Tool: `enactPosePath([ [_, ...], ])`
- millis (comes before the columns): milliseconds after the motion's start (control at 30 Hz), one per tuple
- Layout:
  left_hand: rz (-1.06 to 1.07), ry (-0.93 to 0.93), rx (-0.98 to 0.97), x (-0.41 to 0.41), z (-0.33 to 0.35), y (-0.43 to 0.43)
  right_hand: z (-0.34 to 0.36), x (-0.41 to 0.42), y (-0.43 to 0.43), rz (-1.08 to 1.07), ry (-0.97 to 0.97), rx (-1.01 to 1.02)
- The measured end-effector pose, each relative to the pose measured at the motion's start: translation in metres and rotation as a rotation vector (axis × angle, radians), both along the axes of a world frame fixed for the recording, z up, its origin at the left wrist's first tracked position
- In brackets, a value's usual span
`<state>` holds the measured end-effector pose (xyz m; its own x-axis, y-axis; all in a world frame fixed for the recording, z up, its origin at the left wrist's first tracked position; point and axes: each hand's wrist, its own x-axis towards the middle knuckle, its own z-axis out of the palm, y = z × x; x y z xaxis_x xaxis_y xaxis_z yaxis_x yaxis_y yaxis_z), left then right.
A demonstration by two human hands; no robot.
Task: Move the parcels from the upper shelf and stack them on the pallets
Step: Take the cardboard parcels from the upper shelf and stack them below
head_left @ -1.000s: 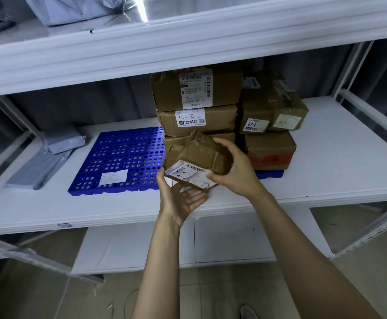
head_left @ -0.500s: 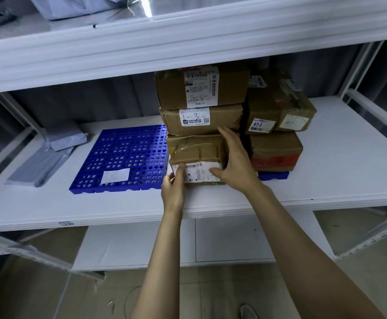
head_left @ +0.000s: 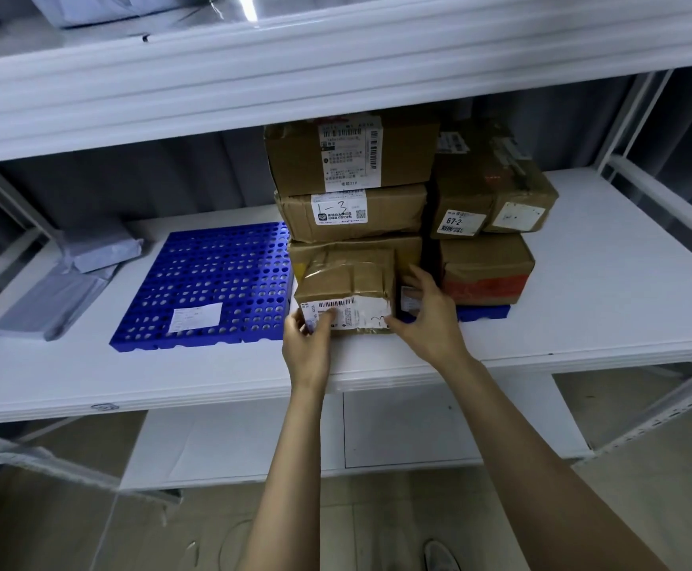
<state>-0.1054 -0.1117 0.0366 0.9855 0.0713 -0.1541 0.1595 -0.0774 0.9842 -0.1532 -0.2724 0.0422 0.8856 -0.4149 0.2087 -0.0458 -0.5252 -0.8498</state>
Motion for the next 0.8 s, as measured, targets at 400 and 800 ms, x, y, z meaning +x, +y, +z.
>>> enactPosePath([
  [400, 0.028, -0.102, 0.083, -0.011, 0.003, 0.008, -0.012, -0.011, 0.008, -0.082, -0.057, -0.008],
  [800, -0.015, -0.271, 0.239, -0.029, 0.020, 0.030, 0.014, -0.043, 0.024, -0.165, -0.239, -0.120],
])
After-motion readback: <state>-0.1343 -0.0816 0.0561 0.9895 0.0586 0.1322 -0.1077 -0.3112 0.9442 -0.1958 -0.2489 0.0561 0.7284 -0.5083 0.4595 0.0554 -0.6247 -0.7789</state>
